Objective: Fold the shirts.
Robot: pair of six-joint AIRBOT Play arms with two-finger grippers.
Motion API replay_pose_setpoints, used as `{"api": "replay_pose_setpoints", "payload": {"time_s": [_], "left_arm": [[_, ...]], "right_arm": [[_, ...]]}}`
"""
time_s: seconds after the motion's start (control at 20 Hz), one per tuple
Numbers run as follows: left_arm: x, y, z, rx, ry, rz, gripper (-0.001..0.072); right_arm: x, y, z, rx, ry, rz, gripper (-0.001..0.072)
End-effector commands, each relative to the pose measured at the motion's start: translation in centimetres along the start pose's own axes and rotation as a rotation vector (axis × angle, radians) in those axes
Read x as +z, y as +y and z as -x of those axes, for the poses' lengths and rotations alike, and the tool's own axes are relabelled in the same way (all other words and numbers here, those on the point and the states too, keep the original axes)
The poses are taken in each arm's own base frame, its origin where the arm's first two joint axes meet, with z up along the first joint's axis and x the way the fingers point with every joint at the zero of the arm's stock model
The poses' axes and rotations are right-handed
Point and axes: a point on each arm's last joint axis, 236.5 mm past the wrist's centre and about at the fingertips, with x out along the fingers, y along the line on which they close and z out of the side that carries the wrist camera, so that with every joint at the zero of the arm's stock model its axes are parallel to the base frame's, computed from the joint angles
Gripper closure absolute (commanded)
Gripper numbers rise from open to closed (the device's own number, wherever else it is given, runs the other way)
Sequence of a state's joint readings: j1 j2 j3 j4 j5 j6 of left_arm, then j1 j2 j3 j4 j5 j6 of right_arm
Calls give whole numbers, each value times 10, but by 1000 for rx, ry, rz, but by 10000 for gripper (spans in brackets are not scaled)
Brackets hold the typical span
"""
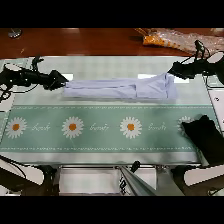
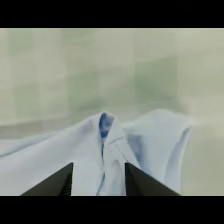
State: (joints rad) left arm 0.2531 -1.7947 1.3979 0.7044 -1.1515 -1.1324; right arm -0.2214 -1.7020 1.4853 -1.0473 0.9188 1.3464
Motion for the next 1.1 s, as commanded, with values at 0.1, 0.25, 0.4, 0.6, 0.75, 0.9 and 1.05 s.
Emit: {"api": "replay_pose_setpoints", "payload": {"time_s": [0.1, 0.25, 0.4, 0.6, 0.75, 0.9, 1.05], "left_arm": [[-38, 10, 28, 44, 207, -70, 146], [-47, 4, 34, 35, 245, -78, 146], [-46, -3, 36, 43, 238, -36, 147], [-46, -15, 36, 43, 237, -66, 147], [-47, -20, 33, 38, 242, -77, 147], [-50, -26, 28, 36, 254, -92, 148], [-51, -30, 27, 35, 257, -97, 156]], "right_arm": [[-10, -50, 37, -140, 62, 48, 158], [-57, -69, 38, -58, 254, -58, 108], [-82, -54, 25, 89, 357, -126, 107], [-86, -29, -7, 178, 367, -157, 107], [-99, -19, -32, 179, 405, -171, 107], [-114, -1, -54, 182, 449, -146, 148], [-105, 11, -50, 188, 413, -89, 691]]}}
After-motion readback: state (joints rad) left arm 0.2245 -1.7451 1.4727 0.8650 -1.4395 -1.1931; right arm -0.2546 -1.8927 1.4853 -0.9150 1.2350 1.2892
